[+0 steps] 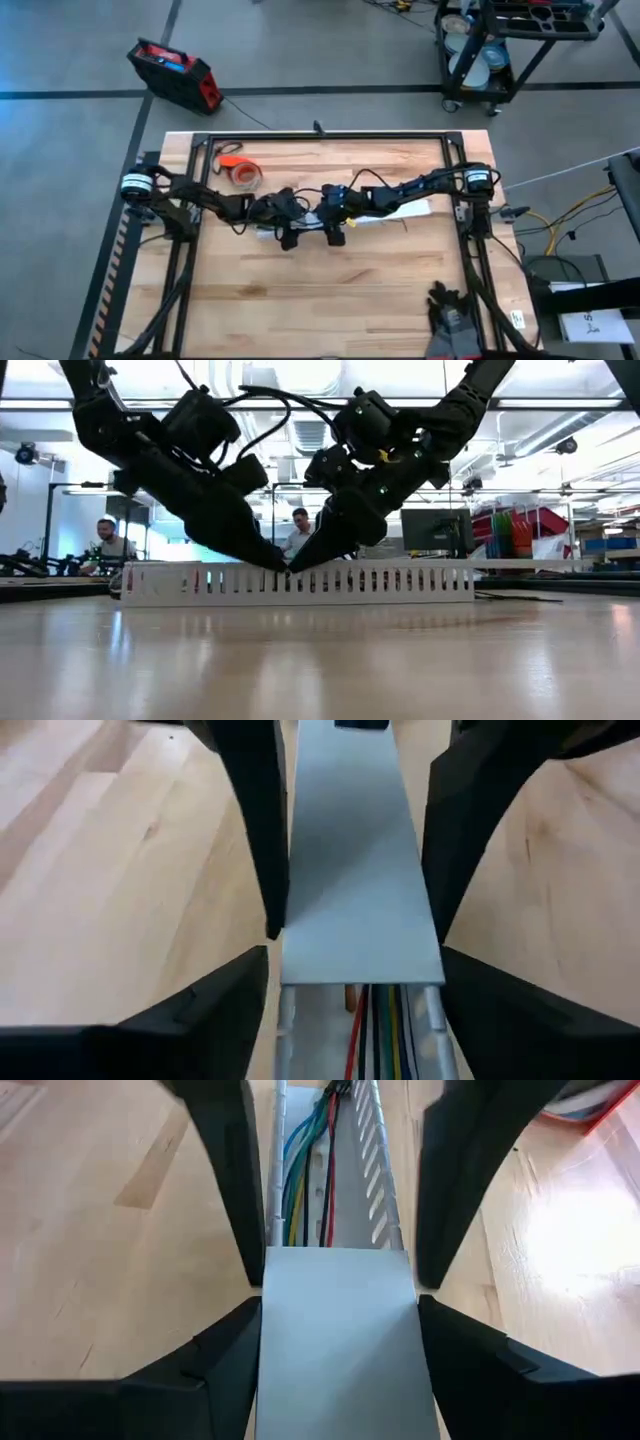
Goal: Ziptie cables
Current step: Close the white cable duct
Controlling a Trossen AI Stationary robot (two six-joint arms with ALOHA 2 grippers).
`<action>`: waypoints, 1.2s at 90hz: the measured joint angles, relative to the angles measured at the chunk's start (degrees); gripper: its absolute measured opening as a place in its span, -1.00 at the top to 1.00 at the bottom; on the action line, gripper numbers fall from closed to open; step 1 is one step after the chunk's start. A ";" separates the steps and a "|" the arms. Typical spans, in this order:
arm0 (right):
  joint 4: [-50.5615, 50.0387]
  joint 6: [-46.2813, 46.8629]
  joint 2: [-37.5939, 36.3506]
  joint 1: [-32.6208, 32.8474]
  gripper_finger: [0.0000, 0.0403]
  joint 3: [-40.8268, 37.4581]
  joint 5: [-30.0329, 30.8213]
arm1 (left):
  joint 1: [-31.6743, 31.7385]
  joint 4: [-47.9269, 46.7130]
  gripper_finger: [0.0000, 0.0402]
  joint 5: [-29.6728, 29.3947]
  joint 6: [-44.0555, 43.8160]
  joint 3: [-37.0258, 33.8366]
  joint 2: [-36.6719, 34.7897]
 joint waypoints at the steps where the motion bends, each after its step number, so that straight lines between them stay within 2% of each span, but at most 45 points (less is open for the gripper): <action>1: -0.05 0.00 -0.01 0.00 -0.11 0.00 0.00 | 0.00 -0.83 -0.39 0.00 -0.01 0.01 -0.35; 15: -1.01 0.03 -0.08 -0.02 -0.12 0.07 0.04 | -0.23 -15.68 -0.47 0.30 -2.11 -0.43 -6.64; 24: -1.39 -0.10 -0.19 -0.09 -0.09 0.00 -0.01 | -1.40 -20.34 -0.49 0.16 -3.52 -2.65 -11.13; 45: -1.43 0.15 -0.19 -0.28 -0.14 -0.14 -0.13 | -2.97 -19.74 -0.42 -0.15 -8.82 -12.25 -17.92; 63: -1.39 0.22 -0.18 -0.33 -0.09 -0.24 0.13 | -5.35 -15.28 -0.32 -5.68 -10.92 -16.39 -16.90; 82: -1.84 0.72 -0.23 -0.39 -0.13 -0.28 0.15 | -5.92 -8.88 -0.08 -6.57 -9.92 -17.72 -14.52; 98: -1.59 0.40 -0.23 -0.57 -0.10 -0.28 -2.20 | -5.97 -7.73 -0.08 -6.77 -10.59 -17.72 -11.93; 108: -1.53 -0.55 -0.22 -0.59 -0.14 -0.31 -2.96 | -5.97 -6.12 -0.20 -6.90 -11.00 -17.83 -10.96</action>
